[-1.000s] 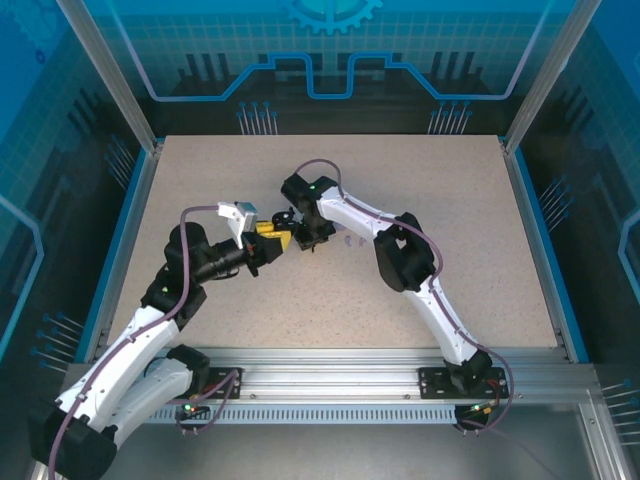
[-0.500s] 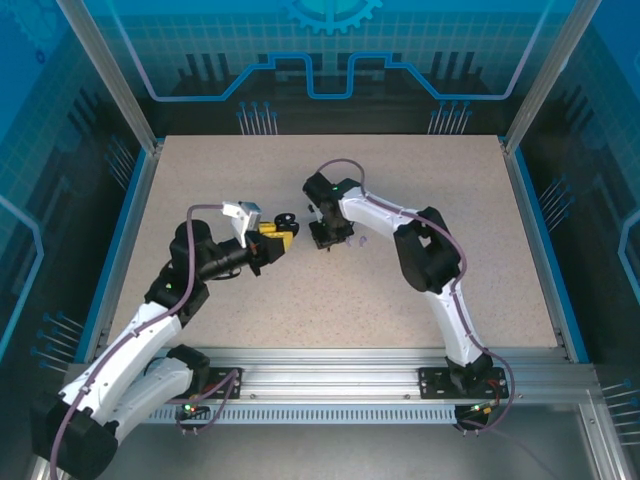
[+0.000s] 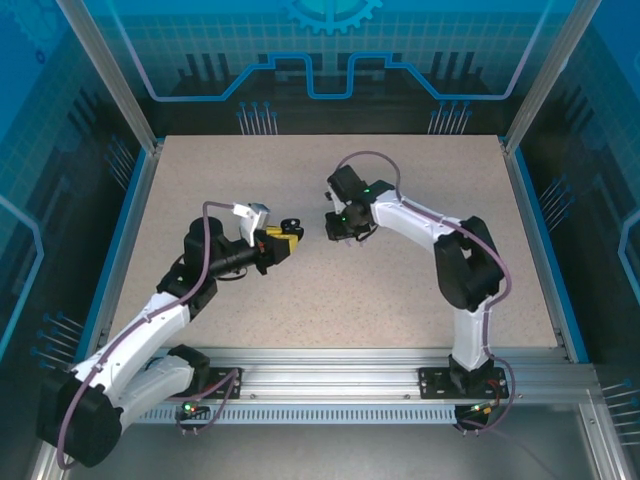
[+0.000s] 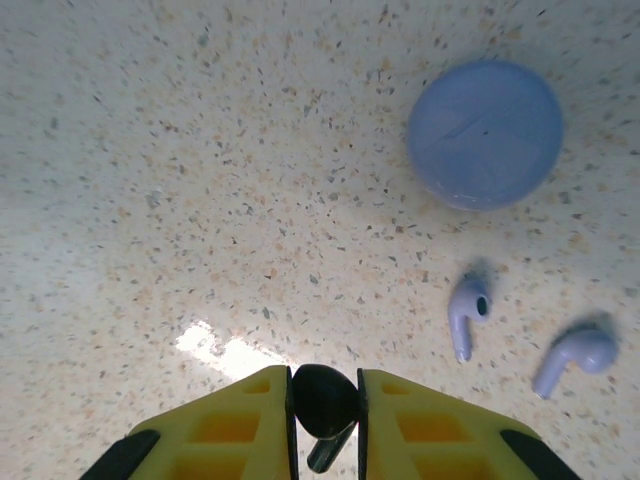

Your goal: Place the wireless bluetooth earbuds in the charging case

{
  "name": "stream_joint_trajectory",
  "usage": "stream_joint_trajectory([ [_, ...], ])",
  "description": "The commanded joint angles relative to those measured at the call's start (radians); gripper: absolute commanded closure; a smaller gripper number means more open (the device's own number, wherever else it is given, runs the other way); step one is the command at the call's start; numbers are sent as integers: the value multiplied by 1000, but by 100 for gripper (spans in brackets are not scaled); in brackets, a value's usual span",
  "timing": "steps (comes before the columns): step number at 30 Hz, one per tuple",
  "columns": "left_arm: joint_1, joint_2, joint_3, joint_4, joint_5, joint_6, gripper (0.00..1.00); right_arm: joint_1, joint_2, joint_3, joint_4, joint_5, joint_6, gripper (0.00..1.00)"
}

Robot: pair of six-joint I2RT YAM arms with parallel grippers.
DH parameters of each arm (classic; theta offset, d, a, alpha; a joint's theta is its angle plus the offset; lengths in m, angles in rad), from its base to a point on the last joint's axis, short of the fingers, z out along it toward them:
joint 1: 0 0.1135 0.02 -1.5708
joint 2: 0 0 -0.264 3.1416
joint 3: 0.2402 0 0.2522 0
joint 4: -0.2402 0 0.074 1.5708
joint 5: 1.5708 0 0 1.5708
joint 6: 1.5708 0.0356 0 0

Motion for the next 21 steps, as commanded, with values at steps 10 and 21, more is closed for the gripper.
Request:
stream_joint_trajectory([
  [10, -47, 129, 25, 147, 3, -47, 89, -52, -355, -175, 143, -95, 37, 79],
  [21, -77, 219, 54, 285, 31, -109, 89, -55, -580, -226, 189, -160, 7, 78],
])
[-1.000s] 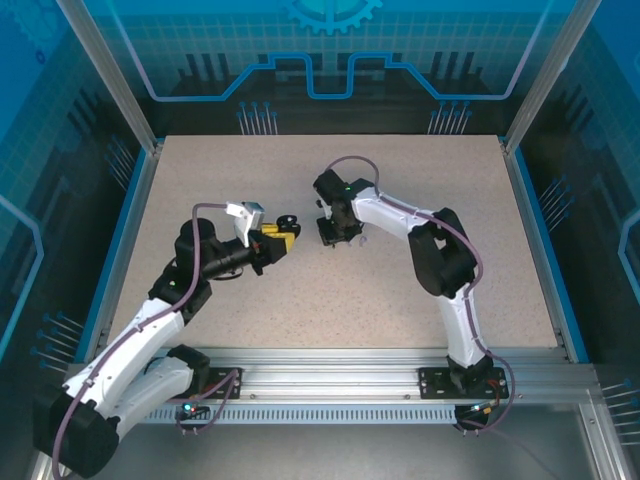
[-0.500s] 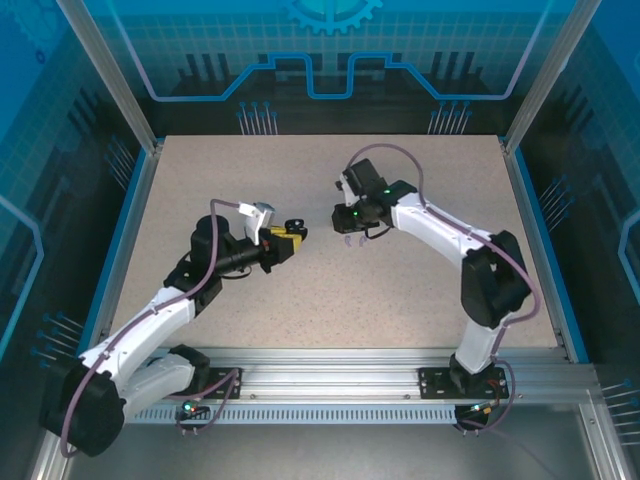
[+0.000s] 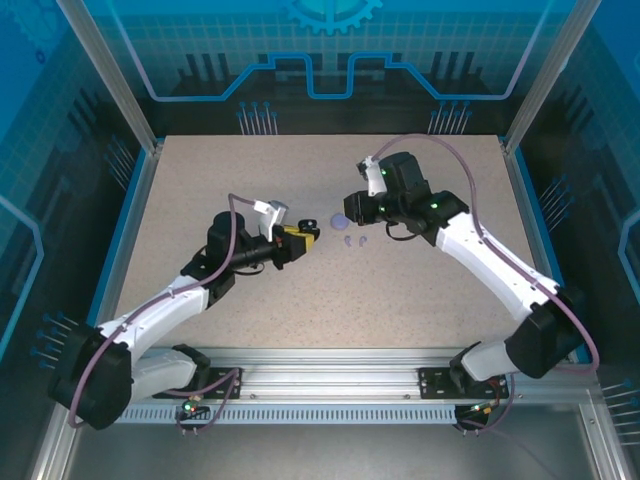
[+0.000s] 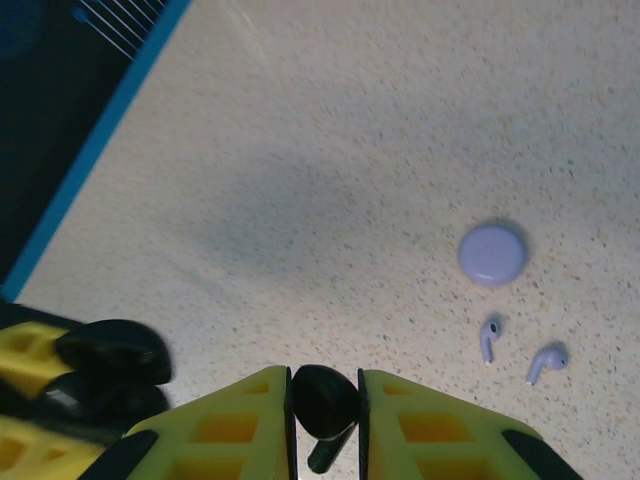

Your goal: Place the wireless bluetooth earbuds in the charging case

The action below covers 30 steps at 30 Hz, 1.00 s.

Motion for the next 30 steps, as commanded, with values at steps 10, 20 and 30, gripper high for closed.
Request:
stream_joint_trajectory([
  [10, -37, 45, 52, 249, 99, -61, 88, 36, -162, -45, 108, -83, -27, 77],
  [20, -69, 57, 79, 296, 129, -49, 88, 107, -189, -35, 148, -58, -44, 77],
  [30, -80, 54, 113, 310, 155, -65, 89, 161, -175, -9, 138, -17, -91, 77],
])
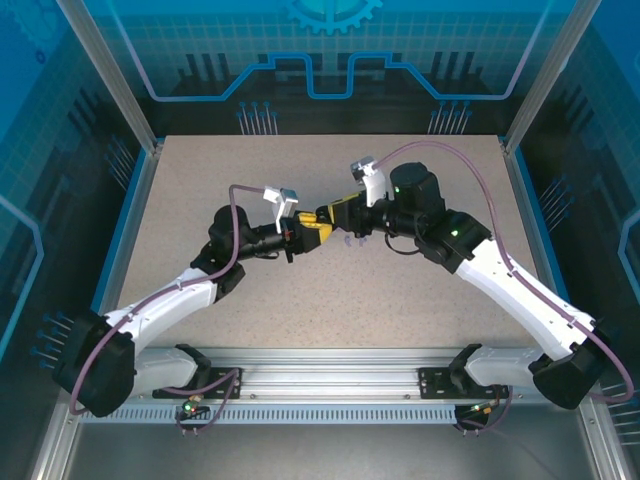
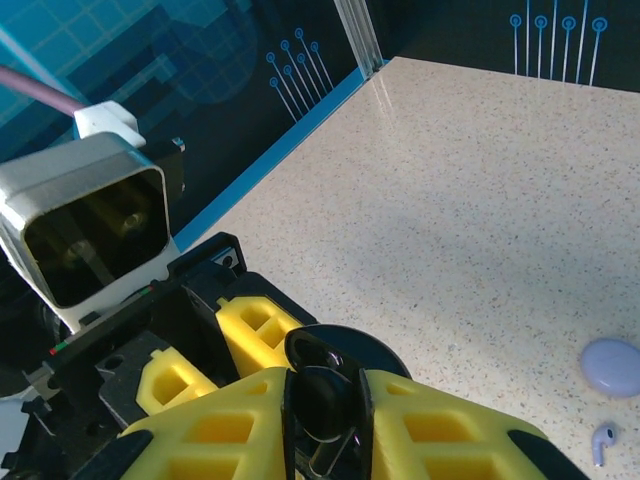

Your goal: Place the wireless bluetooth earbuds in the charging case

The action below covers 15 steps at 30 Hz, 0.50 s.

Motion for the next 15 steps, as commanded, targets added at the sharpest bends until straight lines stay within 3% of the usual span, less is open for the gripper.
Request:
stream_joint_trajectory([
  [1, -9, -6, 36, 41, 32, -9, 89, 23, -3, 29, 18, 27, -31, 77],
  [15, -15, -18, 44, 25, 35, -5, 89, 32, 4, 32, 18, 44, -35, 77],
])
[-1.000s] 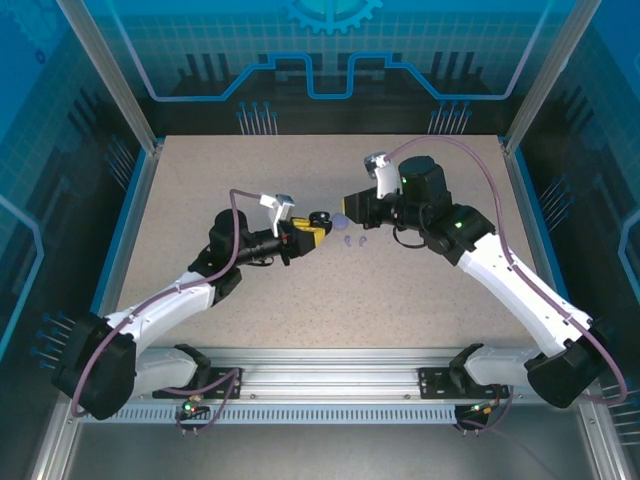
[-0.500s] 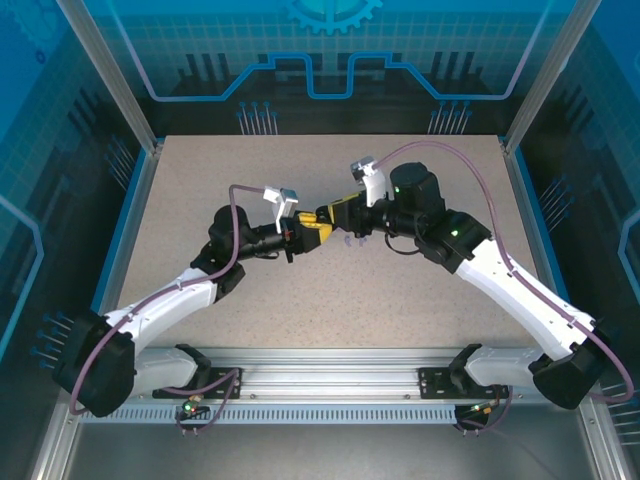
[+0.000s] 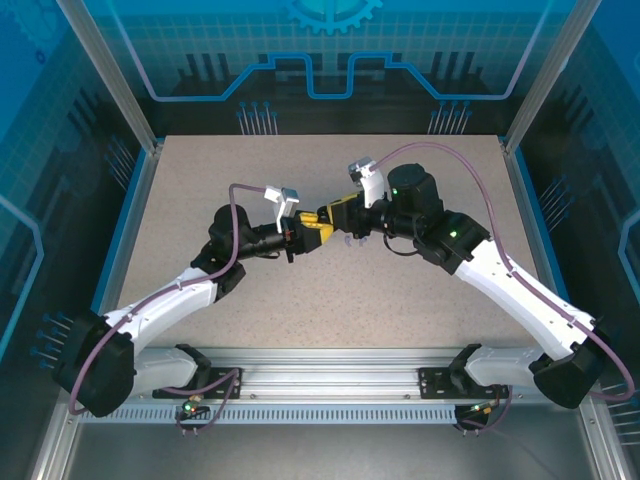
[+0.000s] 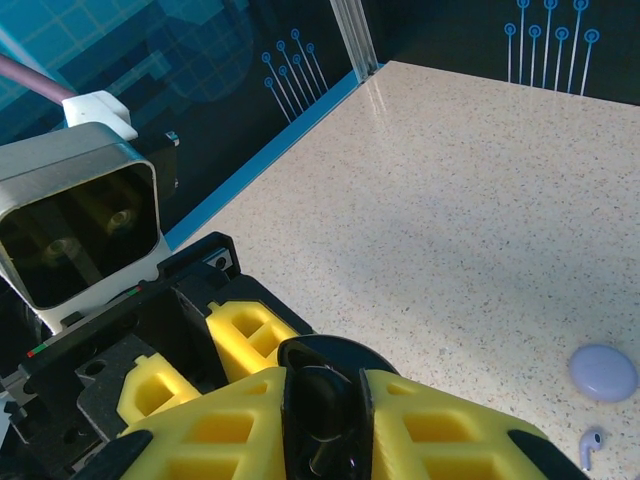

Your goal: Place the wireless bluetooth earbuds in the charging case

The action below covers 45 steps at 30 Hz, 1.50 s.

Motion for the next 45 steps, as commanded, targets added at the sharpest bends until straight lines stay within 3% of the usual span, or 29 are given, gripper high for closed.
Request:
stream_joint_trajectory([
  [1, -9, -18, 36, 24, 21, 0, 88, 16, 3, 31, 19, 14, -17, 77],
  [45, -10, 4, 75, -9, -49, -14, 88, 31, 17, 51, -32, -20, -46, 76],
])
